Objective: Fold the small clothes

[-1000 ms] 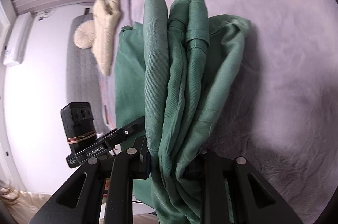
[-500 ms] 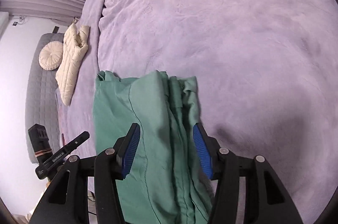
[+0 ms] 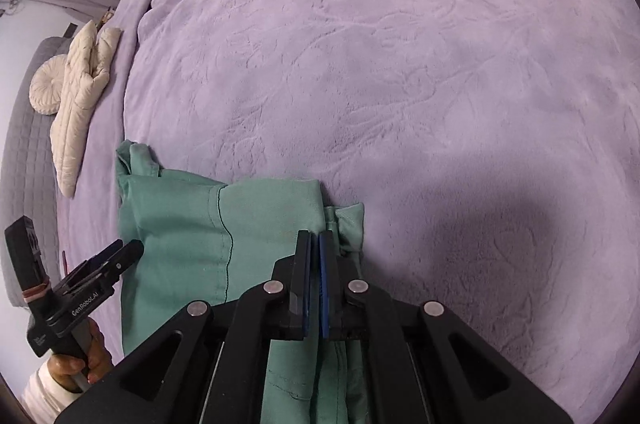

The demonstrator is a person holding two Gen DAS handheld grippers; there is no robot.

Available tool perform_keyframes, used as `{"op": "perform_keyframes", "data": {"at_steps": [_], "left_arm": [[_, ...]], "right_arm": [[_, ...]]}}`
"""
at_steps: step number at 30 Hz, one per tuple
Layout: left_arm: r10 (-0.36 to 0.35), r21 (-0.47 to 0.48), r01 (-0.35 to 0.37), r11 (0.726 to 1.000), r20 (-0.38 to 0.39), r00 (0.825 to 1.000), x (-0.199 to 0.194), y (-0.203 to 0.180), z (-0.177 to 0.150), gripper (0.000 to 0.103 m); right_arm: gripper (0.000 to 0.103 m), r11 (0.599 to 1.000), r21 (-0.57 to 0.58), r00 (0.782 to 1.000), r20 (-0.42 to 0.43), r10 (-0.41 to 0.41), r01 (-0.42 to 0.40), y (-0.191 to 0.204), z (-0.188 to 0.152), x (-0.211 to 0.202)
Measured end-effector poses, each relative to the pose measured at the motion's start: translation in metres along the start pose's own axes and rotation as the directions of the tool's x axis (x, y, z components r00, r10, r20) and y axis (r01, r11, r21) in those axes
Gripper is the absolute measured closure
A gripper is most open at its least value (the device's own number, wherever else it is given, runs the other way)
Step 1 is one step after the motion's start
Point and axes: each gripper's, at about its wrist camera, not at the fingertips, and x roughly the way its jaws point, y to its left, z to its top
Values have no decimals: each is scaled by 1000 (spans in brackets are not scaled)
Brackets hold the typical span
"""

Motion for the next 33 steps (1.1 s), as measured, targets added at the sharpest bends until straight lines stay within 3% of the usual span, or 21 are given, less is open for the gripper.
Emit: {"op": "perform_keyframes", "data": {"at_steps": [6,12,16,19,24,27,31,32,33], "left_arm": [[-23,37,22,999,18,1000,-47,6,-22,36],[-118,148,122,981,-35,992,-94,-7,-88,36],[-195,204,213,956,-105,975,-114,-21,-131,36],[-194,236,228,945,-158,968,-111,-30,-158,36],[-160,250,204,946,-186,969,-94,-31,-184,36],[-188,202,228,952,-199,962,-91,-25,-183,36],[-184,228,225,947,-188,965,-94,-25,-183,36],[-185,228,226,947,-188,965,-94,-25,-183,36],[-188,222,228,948,-187,964,-93,-24,-183,36]], "right_arm": [[98,998,-52,999,-18,46,-47,10,-19,-41],[98,985,-145,992,-92,86,-99,29,-79,-82],[98,973,-205,983,-169,73,-108,46,-122,-89],[98,969,-240,978,-206,16,-67,48,-148,-87],[97,939,-334,975,-162,-149,88,47,-170,-94],[97,945,-314,971,-182,-158,95,43,-175,-90],[97,946,-306,975,-153,-163,110,44,-175,-98],[91,945,-305,975,-149,-167,115,43,-176,-101],[69,945,-303,975,-143,-173,123,44,-176,-102]]}}
